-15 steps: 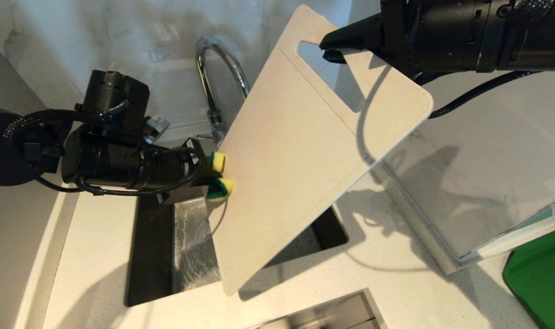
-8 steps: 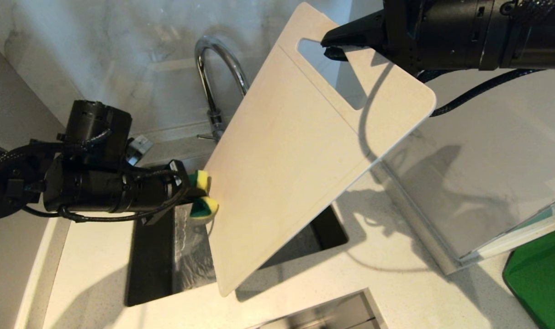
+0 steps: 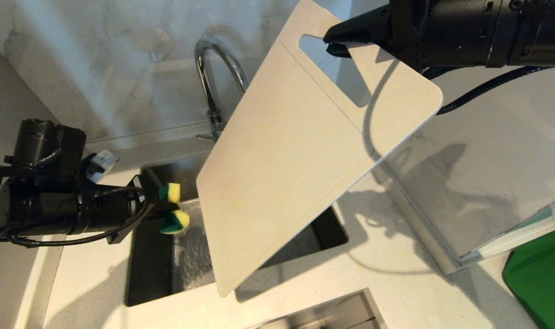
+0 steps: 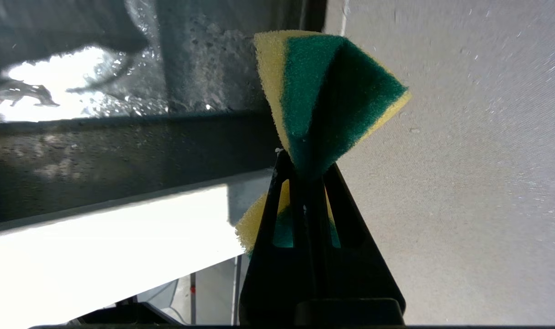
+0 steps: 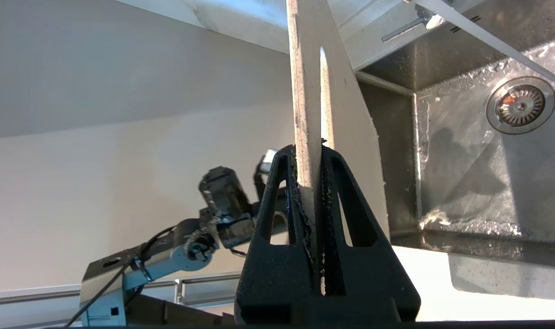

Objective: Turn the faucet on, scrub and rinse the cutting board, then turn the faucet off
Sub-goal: Scrub the cutting board underwater

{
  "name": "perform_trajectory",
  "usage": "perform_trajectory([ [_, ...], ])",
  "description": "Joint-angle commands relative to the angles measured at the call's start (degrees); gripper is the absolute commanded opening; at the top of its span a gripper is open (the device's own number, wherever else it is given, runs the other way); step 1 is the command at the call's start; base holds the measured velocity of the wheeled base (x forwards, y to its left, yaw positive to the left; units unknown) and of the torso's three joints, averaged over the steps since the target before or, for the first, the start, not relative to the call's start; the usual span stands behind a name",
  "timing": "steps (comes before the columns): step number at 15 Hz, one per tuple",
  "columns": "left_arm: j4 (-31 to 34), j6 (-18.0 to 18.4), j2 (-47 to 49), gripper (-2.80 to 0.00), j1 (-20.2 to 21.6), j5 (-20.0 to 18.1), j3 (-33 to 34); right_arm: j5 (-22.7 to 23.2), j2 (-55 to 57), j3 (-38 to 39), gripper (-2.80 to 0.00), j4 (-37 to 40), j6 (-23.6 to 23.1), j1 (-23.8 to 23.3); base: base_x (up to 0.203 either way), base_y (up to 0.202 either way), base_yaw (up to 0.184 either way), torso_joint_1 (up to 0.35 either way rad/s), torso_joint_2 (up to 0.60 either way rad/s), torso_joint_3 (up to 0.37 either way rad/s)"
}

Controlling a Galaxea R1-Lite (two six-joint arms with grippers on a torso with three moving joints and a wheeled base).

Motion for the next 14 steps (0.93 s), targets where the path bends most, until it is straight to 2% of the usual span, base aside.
perform_trajectory([
  [1, 0.2, 1.0, -3.0, -2.8, 1.6, -0.2, -0.1, 0.1, -0.1, 0.0, -2.8, 0.1, 0.4, 0.0, 0.0, 0.0, 0.0, 0.0, 0.0, 0.0],
  [3, 3.7, 1.5, -4.4, -2.8, -0.3, -0.3, -5.0, 0.1, 0.1, -0.1, -2.8, 0.1, 0.8, 0.0, 0.0, 0.0, 0.0, 0.0, 0.0, 0.0],
  [5, 10.3, 1.4, -4.3, -2.8, -4.0, -0.1, -13.8, 0.1, 0.5, -0.1, -2.8, 0.1, 0.9, 0.1, 0.0, 0.0, 0.0, 0.0, 0.0, 0.0],
  [9, 22.8, 1.3, -1.3, -2.8, -16.5, 1.4, -30.9, 0.1, 0.9, -0.2, -2.8, 0.1, 1.2, 0.0, 0.0, 0.0, 0.0, 0.0, 0.0, 0.0],
  [10, 24.1, 1.4, 0.8, -2.8, -20.1, 3.6, -32.7, 0.0, 1.3, -0.2, -2.8, 0.1, 1.2, 0.0, 0.0, 0.0, 0.0, 0.0, 0.0, 0.0],
  [12, 25.3, 1.8, 5.8, -2.8, -24.8, 10.6, -35.6, -0.1, 1.3, -0.1, -2.8, 0.1, 1.3, 0.0, 0.0, 0.0, 0.0, 0.0, 0.0, 0.0],
  [13, 25.7, 2.3, 7.1, -2.8, -26.5, 12.6, -36.3, -0.1, 1.3, -0.3, -2.8, 0.1, 1.2, 0.0, 0.0, 0.0, 0.0, 0.0, 0.0, 0.0],
  [14, 25.8, 3.5, 7.3, -2.8, -27.1, 13.0, -36.3, -0.1, 1.2, -0.4, -2.8, 0.1, 1.2, 0.0, 0.0, 0.0, 0.0, 0.0, 0.0, 0.0],
])
